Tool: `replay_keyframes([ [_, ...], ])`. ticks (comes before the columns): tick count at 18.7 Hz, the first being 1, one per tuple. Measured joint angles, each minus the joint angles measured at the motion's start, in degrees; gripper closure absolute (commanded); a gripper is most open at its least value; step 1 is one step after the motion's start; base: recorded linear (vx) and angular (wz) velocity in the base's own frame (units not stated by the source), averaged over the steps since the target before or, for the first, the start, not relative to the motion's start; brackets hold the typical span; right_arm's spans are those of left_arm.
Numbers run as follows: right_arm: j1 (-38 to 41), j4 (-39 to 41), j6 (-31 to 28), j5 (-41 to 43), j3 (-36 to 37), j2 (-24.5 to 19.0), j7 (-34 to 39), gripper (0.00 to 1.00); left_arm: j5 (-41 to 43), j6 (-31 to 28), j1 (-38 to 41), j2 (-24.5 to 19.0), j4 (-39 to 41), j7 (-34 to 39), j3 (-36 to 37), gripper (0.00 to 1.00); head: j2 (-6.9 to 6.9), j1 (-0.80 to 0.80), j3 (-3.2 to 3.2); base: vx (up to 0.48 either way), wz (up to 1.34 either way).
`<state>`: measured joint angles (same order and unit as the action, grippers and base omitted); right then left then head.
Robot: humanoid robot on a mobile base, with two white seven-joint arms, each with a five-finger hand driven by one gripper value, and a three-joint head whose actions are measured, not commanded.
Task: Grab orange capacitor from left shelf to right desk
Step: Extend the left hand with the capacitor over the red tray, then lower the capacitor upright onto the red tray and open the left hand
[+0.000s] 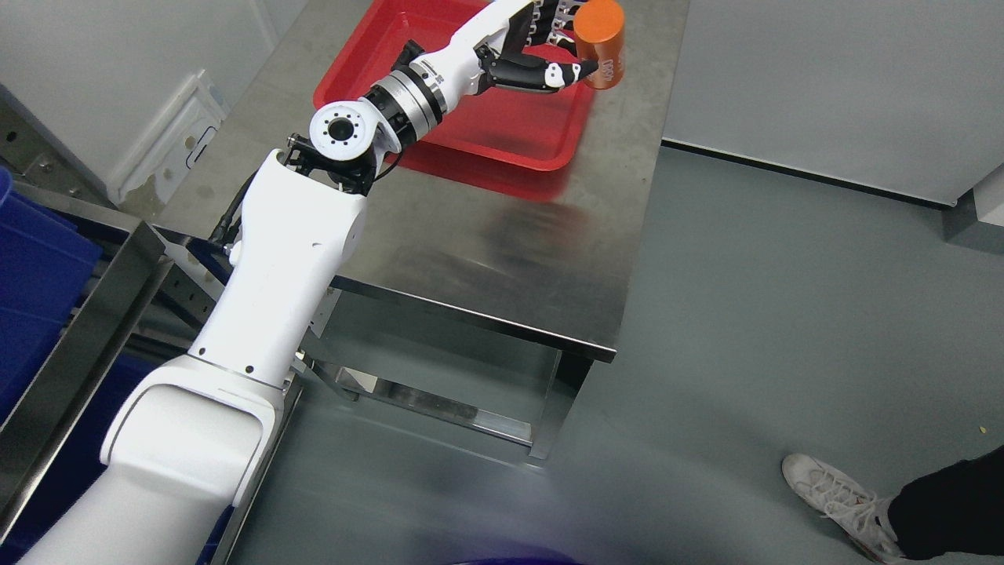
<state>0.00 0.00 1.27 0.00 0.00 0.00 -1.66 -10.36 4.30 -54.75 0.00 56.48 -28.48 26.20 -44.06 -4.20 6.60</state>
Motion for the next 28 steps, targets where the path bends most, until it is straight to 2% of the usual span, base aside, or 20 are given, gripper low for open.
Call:
replay_keyframes([
  [5, 0.0, 0.0, 0.0, 0.0, 0.0, 0.0, 0.0, 0.0, 0.9, 0.2, -0.1, 0.0, -2.1, 0.6, 1.6, 0.8, 0.0, 0.0, 0.0, 0.028, 0.03],
  [9, 0.0, 0.0, 0.0, 0.0, 0.0, 0.0, 0.0, 0.0, 6.6, 4.1, -0.4, 0.0, -3.3, 0.8, -0.2, 0.8, 0.0, 0.0, 0.0, 0.015, 0.01],
  [17, 0.0, 0.0, 0.0, 0.0, 0.0, 0.0, 0.0, 0.0, 17.3, 4.9, -1.6, 0.0, -6.1, 3.0, -4.7, 0.8, 0.0, 0.0, 0.0, 0.0, 0.0],
  [22, 0.0, 0.0, 0.0, 0.0, 0.0, 0.0, 0.0, 0.0, 19.3, 4.6, -2.5, 0.0, -10.0, 7.9, -6.6, 0.8, 0.0, 0.0, 0.0, 0.0, 0.0],
  [28, 0.0, 0.0, 0.0, 0.0, 0.0, 0.0, 0.0, 0.0, 20.1, 4.3, -3.2, 0.0, -14.5, 9.4, -7.1, 0.8, 0.0, 0.0, 0.0, 0.0, 0.0],
])
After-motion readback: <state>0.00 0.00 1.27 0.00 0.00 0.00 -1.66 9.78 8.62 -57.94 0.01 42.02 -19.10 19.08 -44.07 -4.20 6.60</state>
